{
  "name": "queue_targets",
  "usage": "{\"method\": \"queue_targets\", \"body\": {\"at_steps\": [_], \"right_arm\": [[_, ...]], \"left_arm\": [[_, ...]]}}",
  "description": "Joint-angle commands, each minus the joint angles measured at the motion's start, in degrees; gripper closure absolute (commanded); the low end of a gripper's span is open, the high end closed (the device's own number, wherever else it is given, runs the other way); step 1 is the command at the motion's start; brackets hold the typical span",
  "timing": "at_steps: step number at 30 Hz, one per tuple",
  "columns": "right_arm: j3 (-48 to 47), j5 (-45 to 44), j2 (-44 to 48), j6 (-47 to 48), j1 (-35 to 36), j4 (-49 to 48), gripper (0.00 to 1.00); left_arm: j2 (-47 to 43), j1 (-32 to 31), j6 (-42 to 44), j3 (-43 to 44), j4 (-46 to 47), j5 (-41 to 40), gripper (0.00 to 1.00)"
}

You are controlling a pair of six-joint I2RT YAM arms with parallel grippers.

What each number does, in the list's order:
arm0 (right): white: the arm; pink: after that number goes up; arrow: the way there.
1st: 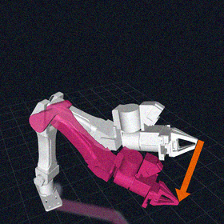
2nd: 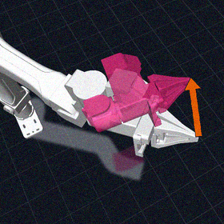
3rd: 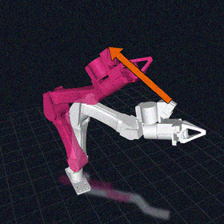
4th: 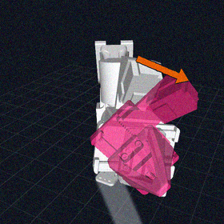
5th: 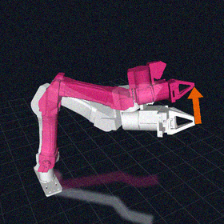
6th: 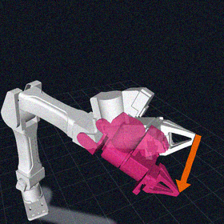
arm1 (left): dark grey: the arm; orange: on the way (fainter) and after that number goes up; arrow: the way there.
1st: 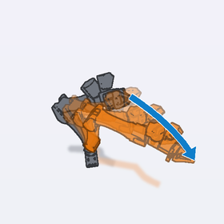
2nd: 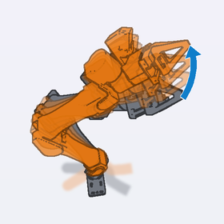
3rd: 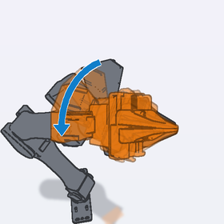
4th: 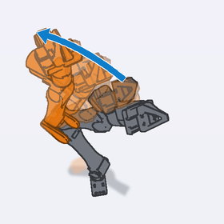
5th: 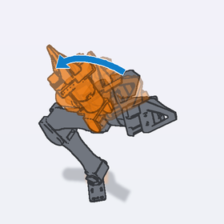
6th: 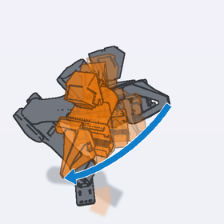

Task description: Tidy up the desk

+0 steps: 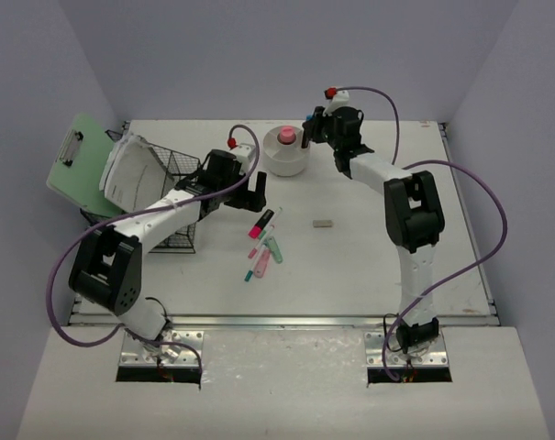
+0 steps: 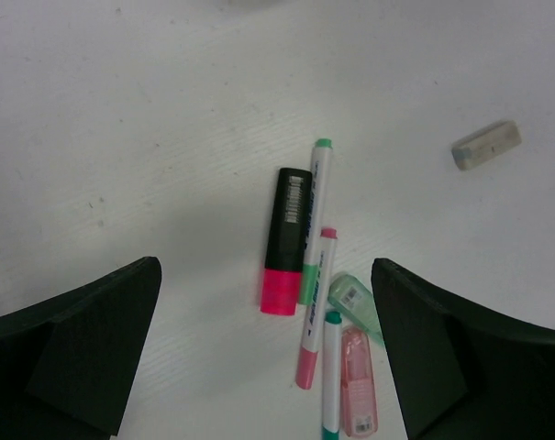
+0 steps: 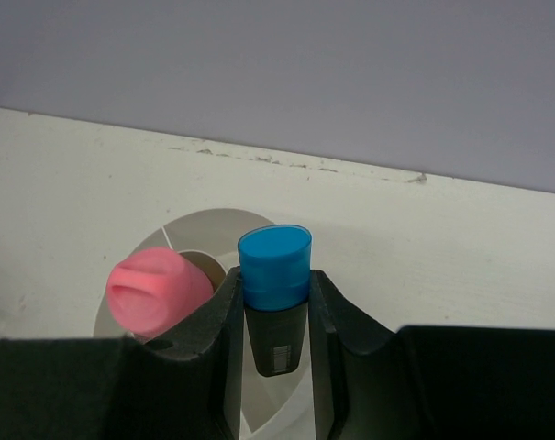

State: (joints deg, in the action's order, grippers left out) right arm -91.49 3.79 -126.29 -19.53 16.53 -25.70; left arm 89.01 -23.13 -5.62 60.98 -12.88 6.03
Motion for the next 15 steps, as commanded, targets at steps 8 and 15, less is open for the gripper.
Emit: {"method": "queue_targets", "body": {"at_steps": [8,15], "right_arm": [[1.48,3.42,2.24,-0.08,0.70,-1.60,0.26],[4.21,4.50,6.89,2.25,0.61,-0.56,0.22]], "left_arm": [[13.30,-0.49,-0.29,11.80,-2.86,-1.22,0.41],[18.80,-2.07,0.66,15.59,-4.95,-2.25,0.56]]}}
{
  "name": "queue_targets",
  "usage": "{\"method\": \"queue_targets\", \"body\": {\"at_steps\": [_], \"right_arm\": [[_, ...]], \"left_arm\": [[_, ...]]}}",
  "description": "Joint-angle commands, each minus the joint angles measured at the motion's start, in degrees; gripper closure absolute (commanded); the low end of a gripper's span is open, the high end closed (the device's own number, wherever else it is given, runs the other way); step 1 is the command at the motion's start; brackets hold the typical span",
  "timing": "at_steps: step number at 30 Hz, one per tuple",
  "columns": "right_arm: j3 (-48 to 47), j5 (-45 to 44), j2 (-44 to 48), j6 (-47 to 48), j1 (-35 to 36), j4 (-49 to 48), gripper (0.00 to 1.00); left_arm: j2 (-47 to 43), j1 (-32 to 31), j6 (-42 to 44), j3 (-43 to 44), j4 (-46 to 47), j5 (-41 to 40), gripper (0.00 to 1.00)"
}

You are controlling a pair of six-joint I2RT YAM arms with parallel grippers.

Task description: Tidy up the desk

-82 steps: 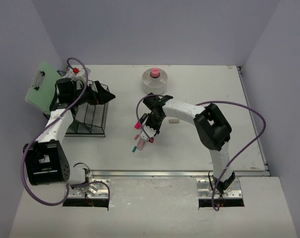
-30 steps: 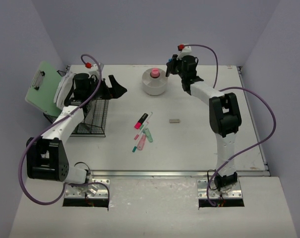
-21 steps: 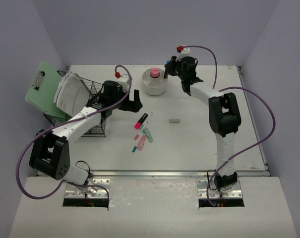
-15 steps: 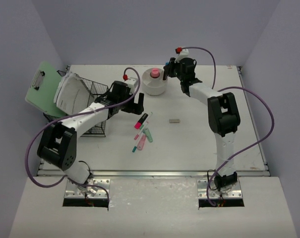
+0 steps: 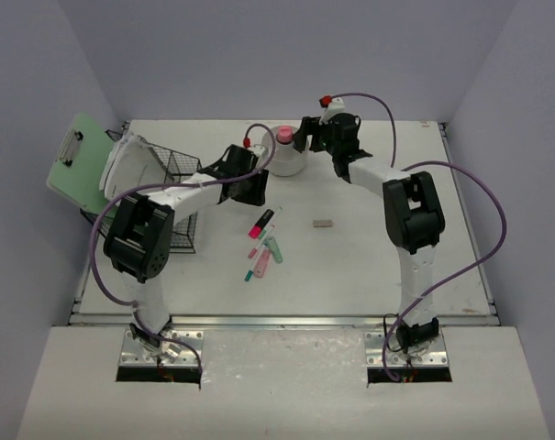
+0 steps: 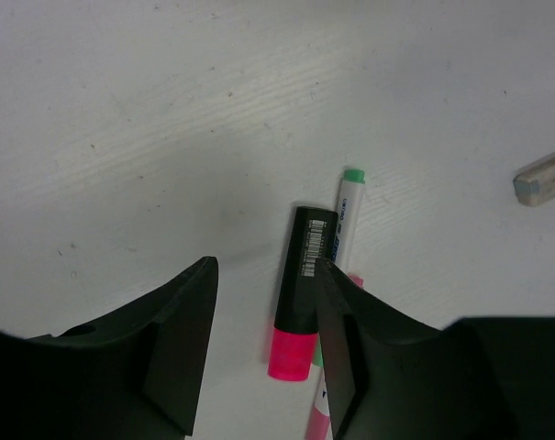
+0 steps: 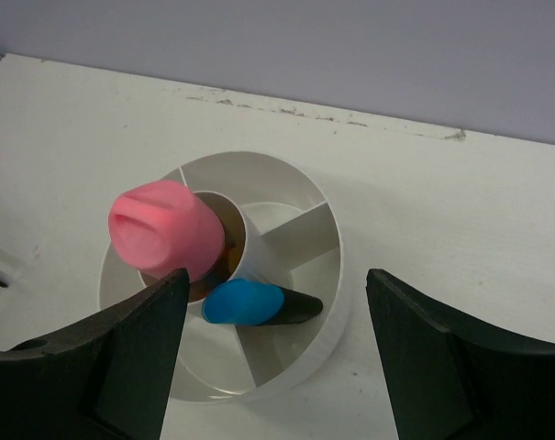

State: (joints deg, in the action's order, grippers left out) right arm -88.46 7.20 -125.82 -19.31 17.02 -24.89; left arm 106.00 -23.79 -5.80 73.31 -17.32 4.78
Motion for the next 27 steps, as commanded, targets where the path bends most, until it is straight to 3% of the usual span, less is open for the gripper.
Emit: {"method": "queue_targets", "body": {"at_steps": [1,17,27], "right_arm": [[1.82,1.38,7.65,2.69,0.12,-1.06,0.22],[11.34,3.35,19.13,13.06,-2.05,-0.54,0.20],[14.46,9.32,24.04,17.71,-2.87,0.73,0.22]], "left_arm": [[2.59,-1.74,0.99,3.62,-0.77,-1.44,0.56],[7.82,-5.43,2.19,5.51,-2.05,-3.32,0.59],[11.25,-5.39,2.20,5.70,-3.25,-6.97,0.75]]}}
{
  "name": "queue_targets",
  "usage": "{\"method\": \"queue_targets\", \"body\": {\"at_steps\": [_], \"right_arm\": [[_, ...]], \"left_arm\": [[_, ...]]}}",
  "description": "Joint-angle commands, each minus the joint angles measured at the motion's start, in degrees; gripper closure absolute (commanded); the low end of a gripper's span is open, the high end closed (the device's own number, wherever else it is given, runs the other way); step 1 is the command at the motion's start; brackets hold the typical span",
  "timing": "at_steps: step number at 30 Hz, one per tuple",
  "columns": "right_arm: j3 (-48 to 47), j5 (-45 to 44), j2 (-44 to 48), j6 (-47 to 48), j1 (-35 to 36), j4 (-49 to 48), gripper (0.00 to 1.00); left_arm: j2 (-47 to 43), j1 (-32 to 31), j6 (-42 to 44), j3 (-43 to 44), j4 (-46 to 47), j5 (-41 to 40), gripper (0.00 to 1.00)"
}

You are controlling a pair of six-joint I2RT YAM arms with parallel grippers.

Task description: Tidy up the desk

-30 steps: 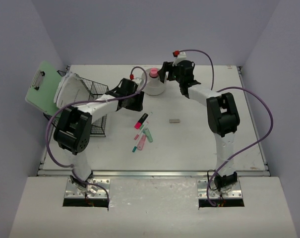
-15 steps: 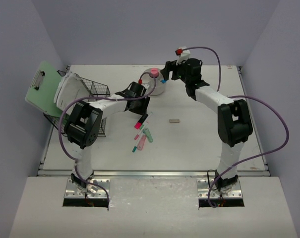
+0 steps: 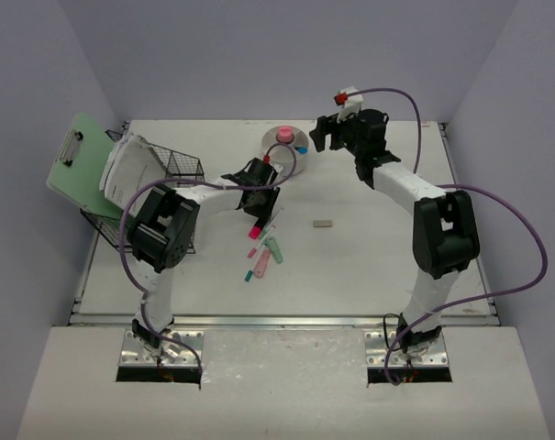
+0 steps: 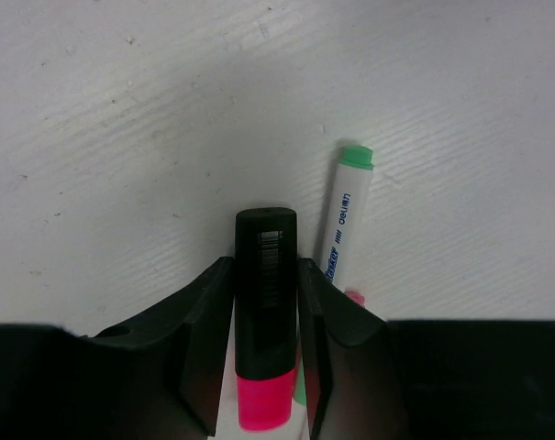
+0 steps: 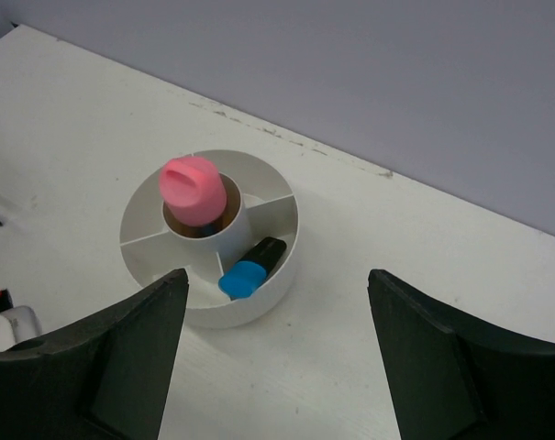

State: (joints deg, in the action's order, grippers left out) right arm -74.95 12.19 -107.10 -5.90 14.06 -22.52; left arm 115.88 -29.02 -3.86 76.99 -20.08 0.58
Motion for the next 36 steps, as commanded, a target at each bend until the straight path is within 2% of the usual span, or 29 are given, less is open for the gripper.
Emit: {"method": "queue_targets", "body": {"at_steps": [1,4,6,7,9,13,14,17,20,24,28,36], "right_arm": [[1.44,5.73,6.16,4.81,0.05,-1.11,0.22],[3.15,10.66,9.44,8.84,0.16,1.23,0.25],[5.70,16.26,11.94,12.31,0.54,2.23,0.27],[7.19,18.42,13.27,15.68,0.72,2.22,0.28],[10.23,21.87,15.99,21.56,1.66,1.66,0.30],[23.62,31.01,25.33,45.34,5.44,-1.29,0.42],[28.35,32.82,27.53,50.39,6.26,-2.15,0.44],[34.98,36.70,33.27,69.24,10.26,0.21,0.45],[37.15,35.91,35.15,80.60,17.20,6.73,0.46],[38.91,30.76,31.03,93.27,23.45,7.20,0.39],[36.27,25.32,24.18,95.64,28.53,3.66,0.38],[28.55,18.28,13.21,96.96,31.15,-5.00,0.38]], "left_arm": [[1.71,-0.20,0.25,2.06,-0.49,-3.00,0.77],[2.67,-0.17,0.54,2.23,-0.48,-3.46,0.85],[2.57,0.39,0.62,2.42,-0.65,-3.01,0.97],[2.18,0.87,0.44,2.62,-0.72,-2.25,1.00],[0.85,2.29,-0.93,2.90,-0.51,-0.10,1.00],[-4.75,9.30,-8.03,4.53,-1.11,16.60,1.00],[-5.75,10.80,-9.29,5.16,-1.90,18.20,1.00],[-9.91,11.10,-14.75,7.54,-5.97,15.98,1.00],[-13.60,11.23,-21.16,6.20,-6.96,15.50,1.00],[-16.14,11.35,-25.55,2.78,-7.24,19.20,1.00],[-18.26,11.35,-27.79,-0.22,-6.10,20.18,1.00],[-20.56,10.98,-28.36,-3.47,-5.13,21.10,1.00]]}}
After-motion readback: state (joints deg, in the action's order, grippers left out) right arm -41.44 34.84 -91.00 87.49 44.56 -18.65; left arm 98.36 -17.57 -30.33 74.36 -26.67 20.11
